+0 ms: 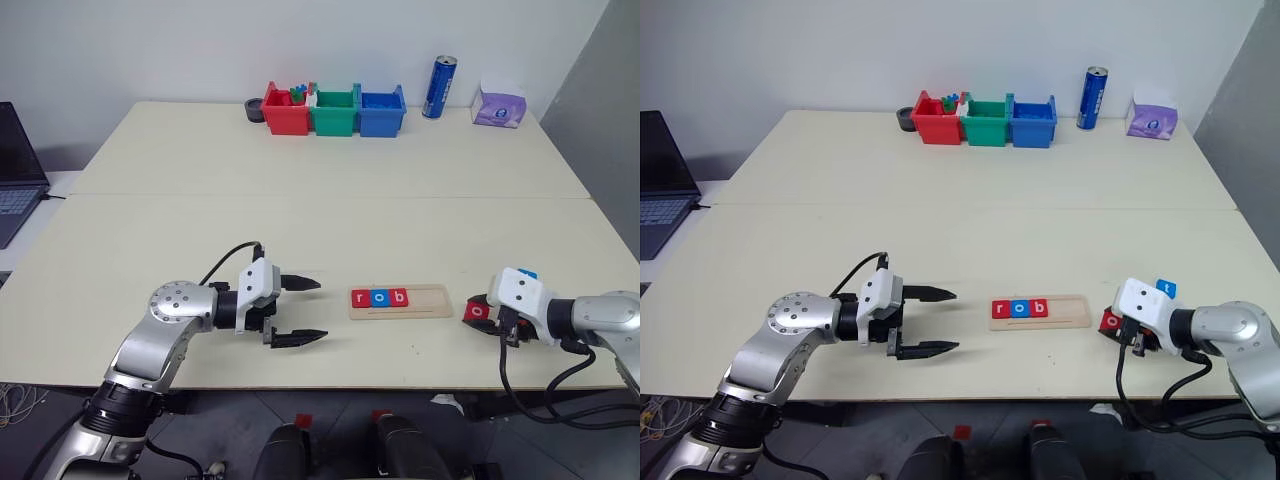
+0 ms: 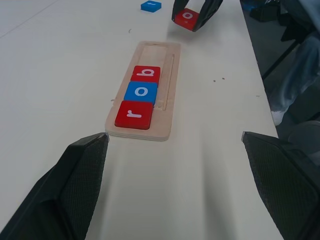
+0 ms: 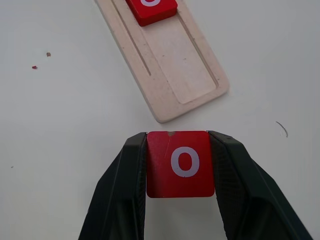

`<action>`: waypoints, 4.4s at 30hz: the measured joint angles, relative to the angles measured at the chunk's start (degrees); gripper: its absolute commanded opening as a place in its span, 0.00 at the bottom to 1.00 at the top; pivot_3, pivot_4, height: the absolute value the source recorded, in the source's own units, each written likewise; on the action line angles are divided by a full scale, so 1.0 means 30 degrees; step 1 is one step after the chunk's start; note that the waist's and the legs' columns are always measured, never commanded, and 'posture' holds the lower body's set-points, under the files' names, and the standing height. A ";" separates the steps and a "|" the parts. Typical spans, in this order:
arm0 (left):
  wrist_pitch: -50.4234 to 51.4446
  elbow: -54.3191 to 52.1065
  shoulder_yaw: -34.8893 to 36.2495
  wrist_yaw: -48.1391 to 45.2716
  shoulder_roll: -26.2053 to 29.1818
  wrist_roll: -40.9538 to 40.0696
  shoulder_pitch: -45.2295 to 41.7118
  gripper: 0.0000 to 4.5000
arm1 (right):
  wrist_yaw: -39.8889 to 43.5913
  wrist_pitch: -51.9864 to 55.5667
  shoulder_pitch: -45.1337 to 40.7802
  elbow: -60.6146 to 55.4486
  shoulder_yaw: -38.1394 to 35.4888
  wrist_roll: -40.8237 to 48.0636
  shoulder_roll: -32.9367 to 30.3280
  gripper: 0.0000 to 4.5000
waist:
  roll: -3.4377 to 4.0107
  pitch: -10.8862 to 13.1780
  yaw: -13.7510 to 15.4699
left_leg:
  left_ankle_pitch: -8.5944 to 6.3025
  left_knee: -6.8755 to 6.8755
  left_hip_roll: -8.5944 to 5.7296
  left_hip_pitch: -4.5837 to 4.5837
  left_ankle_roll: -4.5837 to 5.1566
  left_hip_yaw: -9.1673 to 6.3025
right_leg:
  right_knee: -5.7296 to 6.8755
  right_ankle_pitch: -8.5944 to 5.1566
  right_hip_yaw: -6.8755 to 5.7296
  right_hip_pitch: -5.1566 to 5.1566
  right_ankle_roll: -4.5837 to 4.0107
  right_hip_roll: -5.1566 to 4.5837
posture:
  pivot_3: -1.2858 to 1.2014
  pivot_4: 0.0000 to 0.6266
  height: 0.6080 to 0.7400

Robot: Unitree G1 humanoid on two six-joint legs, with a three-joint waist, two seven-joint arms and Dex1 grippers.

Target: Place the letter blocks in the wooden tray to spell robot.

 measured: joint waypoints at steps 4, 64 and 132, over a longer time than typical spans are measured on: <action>-0.0151 0.0083 -0.0096 -0.0027 -0.0113 0.0017 0.0099 1.00 | 0.0593 -0.1253 -0.0854 0.1208 0.0991 -0.0304 -0.0051 0.32 | -0.0002 0.0001 0.0004 | 0.0000 0.0002 0.0000 0.0000 0.0000 -0.0001 | 0.0001 0.0000 -0.0003 0.0000 -0.0001 0.0000 | 0.52 0.24 1.00; 0.0060 -0.0153 -0.0617 -0.0485 -0.0402 -0.0003 0.0161 1.00 | -1.8309 0.8674 0.4825 -0.7272 -0.3186 -0.1343 1.8033 0.99 | 0.0035 -0.0040 -0.0038 | 0.0004 -0.0021 0.0020 -0.0008 -0.0008 -0.0028 | 0.0015 -0.0005 0.0050 -0.0016 -0.0016 -0.0002 | 0.52 0.24 1.00; 0.0345 -0.0559 -0.0621 -0.0364 -0.0215 0.0012 0.0126 1.00 | 0.0452 0.1043 -0.1599 0.3892 0.0803 0.1531 0.1101 0.56 | -0.0022 -0.0010 0.0006 | 0.0001 -0.0005 0.0000 0.0002 -0.0001 -0.0009 | -0.0001 0.0001 0.0006 0.0004 -0.0010 0.0008 | 0.52 0.24 1.00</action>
